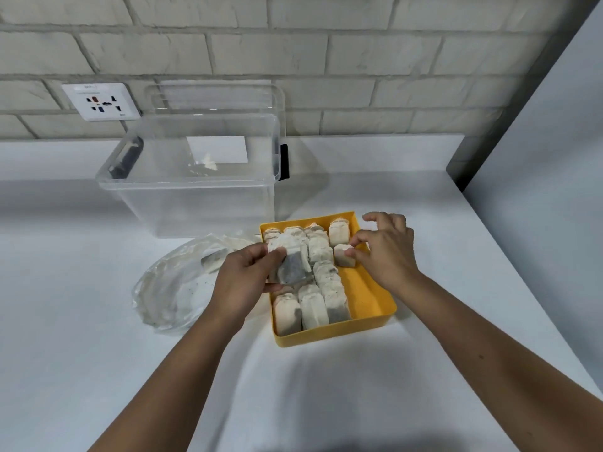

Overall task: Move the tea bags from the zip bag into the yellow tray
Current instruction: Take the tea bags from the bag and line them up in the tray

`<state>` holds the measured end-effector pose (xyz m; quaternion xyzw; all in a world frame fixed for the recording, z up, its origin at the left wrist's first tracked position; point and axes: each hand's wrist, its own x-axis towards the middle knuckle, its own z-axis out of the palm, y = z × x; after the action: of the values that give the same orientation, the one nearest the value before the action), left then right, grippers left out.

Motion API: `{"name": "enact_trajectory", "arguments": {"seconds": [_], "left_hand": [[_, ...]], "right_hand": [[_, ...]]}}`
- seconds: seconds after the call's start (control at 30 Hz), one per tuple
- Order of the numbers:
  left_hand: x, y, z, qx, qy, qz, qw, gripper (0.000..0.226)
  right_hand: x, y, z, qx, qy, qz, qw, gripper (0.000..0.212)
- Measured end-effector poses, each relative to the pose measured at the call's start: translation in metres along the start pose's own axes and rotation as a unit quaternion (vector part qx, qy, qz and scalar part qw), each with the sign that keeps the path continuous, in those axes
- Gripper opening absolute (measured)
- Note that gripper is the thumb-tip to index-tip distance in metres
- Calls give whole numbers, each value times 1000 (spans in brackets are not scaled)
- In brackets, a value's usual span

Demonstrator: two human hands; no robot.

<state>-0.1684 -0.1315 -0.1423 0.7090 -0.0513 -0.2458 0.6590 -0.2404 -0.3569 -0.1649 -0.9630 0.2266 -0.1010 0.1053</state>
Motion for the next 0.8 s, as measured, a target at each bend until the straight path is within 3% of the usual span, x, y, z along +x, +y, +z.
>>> {"name": "enact_trajectory", "arguments": {"seconds": [0.23, 0.53, 0.67, 0.73, 0.8], "left_hand": [[7, -6, -1, 10, -15, -9, 1000, 13], [6, -6, -4, -5, -38, -11, 999, 15], [5, -2, -2, -7, -40, -8, 999, 15], [3, 0, 0, -5, -46, -4, 999, 15], [2, 1, 3, -3, -52, 1, 999, 16]], "right_hand": [[24, 0, 17, 10, 27, 43, 999, 16], [29, -3, 19, 1, 42, 63, 997, 28], [9, -27, -5, 153, 128, -20, 980, 35], [-4, -44, -18, 271, 87, -63, 957, 34], [-14, -55, -22, 313, 52, -95, 943, 35]]}}
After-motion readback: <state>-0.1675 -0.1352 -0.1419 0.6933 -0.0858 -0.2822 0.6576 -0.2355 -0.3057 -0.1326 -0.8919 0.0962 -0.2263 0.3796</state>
